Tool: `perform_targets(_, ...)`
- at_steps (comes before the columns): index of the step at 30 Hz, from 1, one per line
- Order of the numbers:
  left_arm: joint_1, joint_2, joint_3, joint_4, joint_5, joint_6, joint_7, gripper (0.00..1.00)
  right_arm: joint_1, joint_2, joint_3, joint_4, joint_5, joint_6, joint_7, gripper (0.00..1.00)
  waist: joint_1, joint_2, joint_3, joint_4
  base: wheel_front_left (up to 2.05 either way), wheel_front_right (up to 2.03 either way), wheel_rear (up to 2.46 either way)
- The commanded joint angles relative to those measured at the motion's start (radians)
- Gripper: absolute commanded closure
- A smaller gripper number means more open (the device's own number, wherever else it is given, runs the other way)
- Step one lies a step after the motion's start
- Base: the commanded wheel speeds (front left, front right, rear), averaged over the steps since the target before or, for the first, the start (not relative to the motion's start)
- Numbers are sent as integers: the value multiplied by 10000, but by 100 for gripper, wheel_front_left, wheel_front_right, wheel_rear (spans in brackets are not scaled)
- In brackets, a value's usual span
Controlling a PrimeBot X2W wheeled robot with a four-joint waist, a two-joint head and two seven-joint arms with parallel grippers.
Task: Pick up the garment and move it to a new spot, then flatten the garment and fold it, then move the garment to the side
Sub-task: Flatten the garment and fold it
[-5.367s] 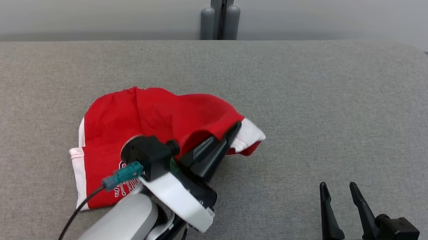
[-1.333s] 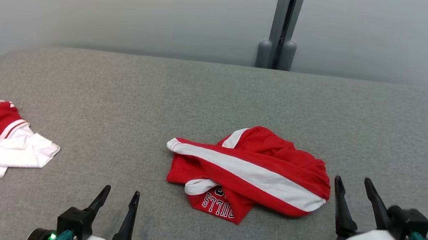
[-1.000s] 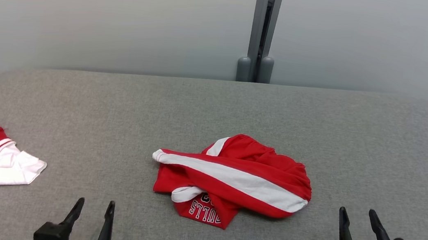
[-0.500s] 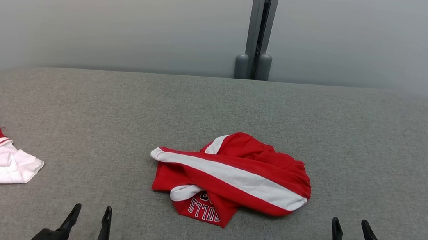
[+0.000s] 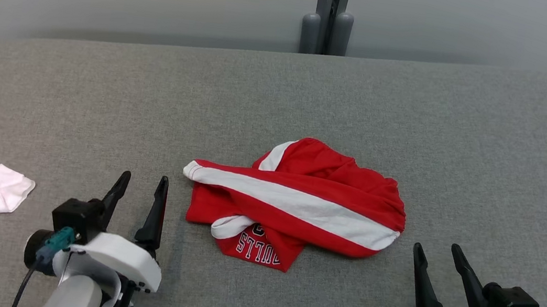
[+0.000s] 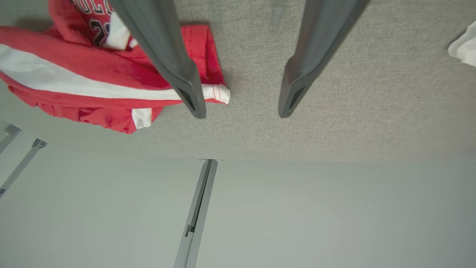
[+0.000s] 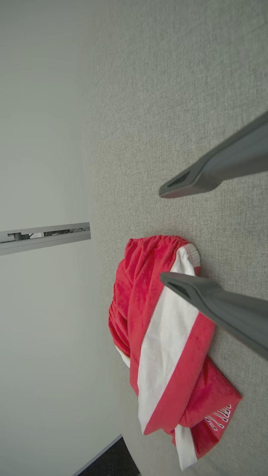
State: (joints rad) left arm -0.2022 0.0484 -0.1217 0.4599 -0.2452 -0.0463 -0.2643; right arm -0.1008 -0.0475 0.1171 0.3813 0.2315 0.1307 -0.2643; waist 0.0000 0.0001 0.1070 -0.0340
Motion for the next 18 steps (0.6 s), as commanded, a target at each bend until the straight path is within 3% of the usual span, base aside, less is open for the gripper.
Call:
perform_targets(1,-399,42,-30,338,-192,-125,-3,0,-151,-63,56,0,78,1,-1,0,0,-1,283,-149,0,0,0)
perform_targets(9,-2856,37,-509,3365,-1352,-761,6,0,-556,-66,128,143,125,-1,-1,0,0,-1,783,-512,0,0,0)
perform_targets(18,-4029,139,-1808,4873,-2668,-841,499,0,-703,-63,205,401,225,1,-1,0,0,-1,958,-667,0,0,0)
